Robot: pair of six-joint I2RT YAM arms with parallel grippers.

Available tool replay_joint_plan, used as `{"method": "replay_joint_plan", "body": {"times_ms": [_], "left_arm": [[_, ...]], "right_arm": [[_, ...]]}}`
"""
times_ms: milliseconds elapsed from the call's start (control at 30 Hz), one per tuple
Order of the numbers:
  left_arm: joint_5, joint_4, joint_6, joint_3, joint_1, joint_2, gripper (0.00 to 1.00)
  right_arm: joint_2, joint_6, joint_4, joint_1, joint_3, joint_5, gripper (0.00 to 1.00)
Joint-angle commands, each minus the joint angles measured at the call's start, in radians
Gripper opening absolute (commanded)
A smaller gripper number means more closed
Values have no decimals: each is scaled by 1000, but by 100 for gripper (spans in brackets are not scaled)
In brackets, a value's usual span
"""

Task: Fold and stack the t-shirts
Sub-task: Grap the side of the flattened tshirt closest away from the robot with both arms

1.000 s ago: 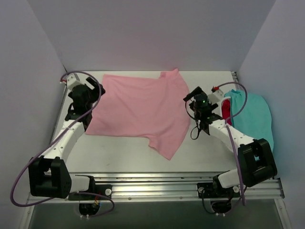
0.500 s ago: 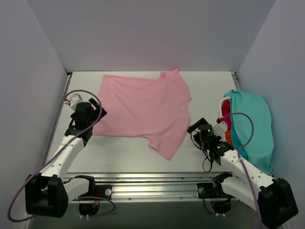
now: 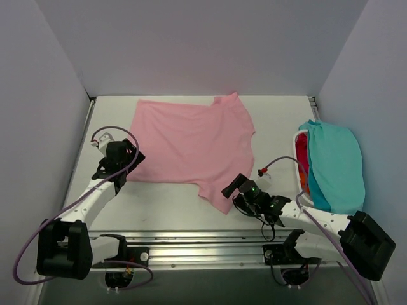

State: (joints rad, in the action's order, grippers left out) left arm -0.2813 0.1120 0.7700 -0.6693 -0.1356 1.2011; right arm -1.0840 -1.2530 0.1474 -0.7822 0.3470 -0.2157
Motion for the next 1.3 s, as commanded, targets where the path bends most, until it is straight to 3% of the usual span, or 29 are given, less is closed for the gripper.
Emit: {"method": "replay_joint_plan", "body": {"times_ms": [0,167,467,567,600,700,867,1067,1267], "left_arm": [[7,-66,12,-1,2,5,94],[7,-86,17,13,4,11,94],[1,-92,9,20,5,11,94],[-1,-89,5,20,7,5,94],[4,-89,6,20,7,2,94],[16,-94,6,28,7,-1,94],[24,-127,3,47,7,6,94],[86,21,28,2,5,25,94],[152,103,34,-16,-28,52,94]], "right_arm": [[-13,-98,46,-67,-25,-40,96],[-60,-140,63,-153,-31,-59,95],[-137,-128,86,-160,-3,-67,91],[-133,-126,78,-160,-3,-70,73],[-122,-122,70,-160,-5,-71,48],[-79,-125,37,-161,-14,-83,2],[18,-128,-6,-160,-46,-117,0],[148,-103,-169,-160,-17,-217,0],[170,-68,-209,-152,-2,-286,0]]}}
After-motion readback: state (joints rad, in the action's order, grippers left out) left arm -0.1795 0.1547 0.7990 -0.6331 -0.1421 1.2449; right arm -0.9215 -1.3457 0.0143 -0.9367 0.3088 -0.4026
